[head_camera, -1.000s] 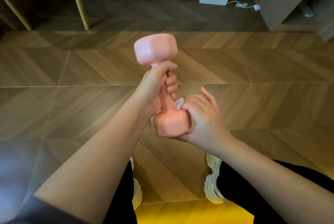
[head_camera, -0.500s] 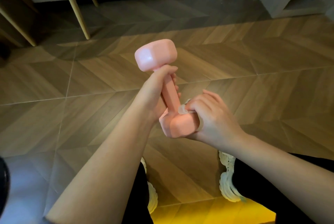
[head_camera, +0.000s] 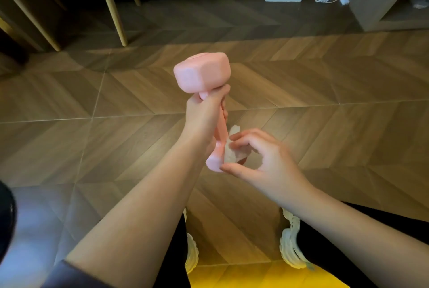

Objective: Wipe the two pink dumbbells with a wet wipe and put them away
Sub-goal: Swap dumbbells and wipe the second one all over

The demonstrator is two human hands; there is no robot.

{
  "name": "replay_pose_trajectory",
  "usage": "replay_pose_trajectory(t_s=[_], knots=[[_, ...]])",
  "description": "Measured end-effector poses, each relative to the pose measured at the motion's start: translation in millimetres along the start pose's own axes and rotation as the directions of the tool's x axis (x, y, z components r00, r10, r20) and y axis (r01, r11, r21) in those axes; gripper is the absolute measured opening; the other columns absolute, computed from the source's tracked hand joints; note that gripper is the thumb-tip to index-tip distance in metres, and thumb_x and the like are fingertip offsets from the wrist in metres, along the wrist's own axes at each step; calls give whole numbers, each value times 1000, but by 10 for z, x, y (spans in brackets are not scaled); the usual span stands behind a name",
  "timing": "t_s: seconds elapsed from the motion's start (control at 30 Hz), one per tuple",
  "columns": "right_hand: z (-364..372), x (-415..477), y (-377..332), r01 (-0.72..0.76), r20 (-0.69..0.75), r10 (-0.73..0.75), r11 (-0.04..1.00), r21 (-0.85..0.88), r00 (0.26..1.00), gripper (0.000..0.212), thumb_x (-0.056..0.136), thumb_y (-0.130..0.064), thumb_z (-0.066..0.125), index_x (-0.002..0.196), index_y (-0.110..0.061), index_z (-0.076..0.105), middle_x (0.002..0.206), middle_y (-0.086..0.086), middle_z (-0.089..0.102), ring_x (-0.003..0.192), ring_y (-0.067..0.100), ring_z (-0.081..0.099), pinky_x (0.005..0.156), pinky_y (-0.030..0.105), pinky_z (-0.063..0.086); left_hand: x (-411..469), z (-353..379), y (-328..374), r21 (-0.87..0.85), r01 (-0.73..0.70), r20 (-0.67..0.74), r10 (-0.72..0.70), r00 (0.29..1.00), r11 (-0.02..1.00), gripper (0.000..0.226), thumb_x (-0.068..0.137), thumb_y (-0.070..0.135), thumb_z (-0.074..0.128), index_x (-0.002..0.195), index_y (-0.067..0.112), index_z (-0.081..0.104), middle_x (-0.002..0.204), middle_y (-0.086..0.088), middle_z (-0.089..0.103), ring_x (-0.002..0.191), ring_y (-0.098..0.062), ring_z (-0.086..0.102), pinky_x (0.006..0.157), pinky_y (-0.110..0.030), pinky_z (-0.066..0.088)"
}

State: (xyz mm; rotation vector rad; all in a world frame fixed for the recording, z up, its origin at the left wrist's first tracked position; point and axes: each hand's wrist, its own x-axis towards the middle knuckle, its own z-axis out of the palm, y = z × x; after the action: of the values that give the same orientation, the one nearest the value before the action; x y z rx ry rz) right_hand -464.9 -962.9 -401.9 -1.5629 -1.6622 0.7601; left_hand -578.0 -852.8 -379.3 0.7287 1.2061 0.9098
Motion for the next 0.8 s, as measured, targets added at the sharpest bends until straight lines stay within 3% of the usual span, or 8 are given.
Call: replay_pose_trajectory(t_s=[0.1,0.2,0.3,0.37,0.47,0.53,0.73,0.8], knots=[[16,39,36,-9,-93,11,1000,16,996,21,79,-32,80,88,-17,69,100,-19,62,100,4,58,83,13,42,-5,76,1,-55,20,12,-19,1000,998,26,90,15,65,69,15,50,54,1,43,49,-14,40,57,-30,35],[-35,74,43,-92,-135,119,978,190,984,7,84,-22,77,81,-18,71,92,-15,67,88,6,63,77,16,46,7,94,6,-113,31,21,-29,999,993,21,91,15,64,73,15,52,53,2,46,48,-14,42,54,-29,38],[-74,123,56,-193,-140,240,939,284,961,11,86,-19,75,77,-24,70,77,-10,70,72,5,62,67,20,47,18,103,-10,-98,30,30,-27,999,995,23,91,16,64,72,15,52,53,2,46,48,-14,43,55,-30,38],[-120,158,88,-189,-216,261,934,304,941,12,85,-14,75,78,-22,69,69,-9,69,66,2,60,64,18,45,24,108,-27,-99,38,43,-34,998,994,25,89,17,66,68,15,51,53,1,45,49,-16,41,56,-32,36],[-176,182,121,-46,-349,59,998,46,935,17,79,3,74,81,-13,69,78,-15,63,77,-2,59,71,11,41,35,110,-44,-127,61,72,-52,996,990,25,83,19,68,65,16,52,55,-1,45,50,-18,40,58,-34,34],[-159,175,142,54,-356,-83,995,-89,931,20,76,10,72,82,-8,69,85,-9,62,84,-2,59,75,11,41,31,112,-49,-125,62,86,-51,995,990,25,83,20,67,63,17,52,55,-1,45,49,-18,40,56,-33,34],[-170,116,140,168,-132,-167,986,0,977,3,84,-8,78,85,-8,75,87,-4,69,82,6,64,76,18,47,10,116,-46,-110,75,91,-65,994,991,30,86,18,66,62,16,48,53,-1,42,48,-17,38,56,-32,32],[-213,78,155,210,-24,-210,978,9,978,16,82,-15,80,96,-10,75,99,-5,69,93,5,64,83,17,48,10,88,-11,-109,87,88,-78,993,990,30,87,19,66,63,17,48,54,0,42,48,-16,38,55,-31,32]])
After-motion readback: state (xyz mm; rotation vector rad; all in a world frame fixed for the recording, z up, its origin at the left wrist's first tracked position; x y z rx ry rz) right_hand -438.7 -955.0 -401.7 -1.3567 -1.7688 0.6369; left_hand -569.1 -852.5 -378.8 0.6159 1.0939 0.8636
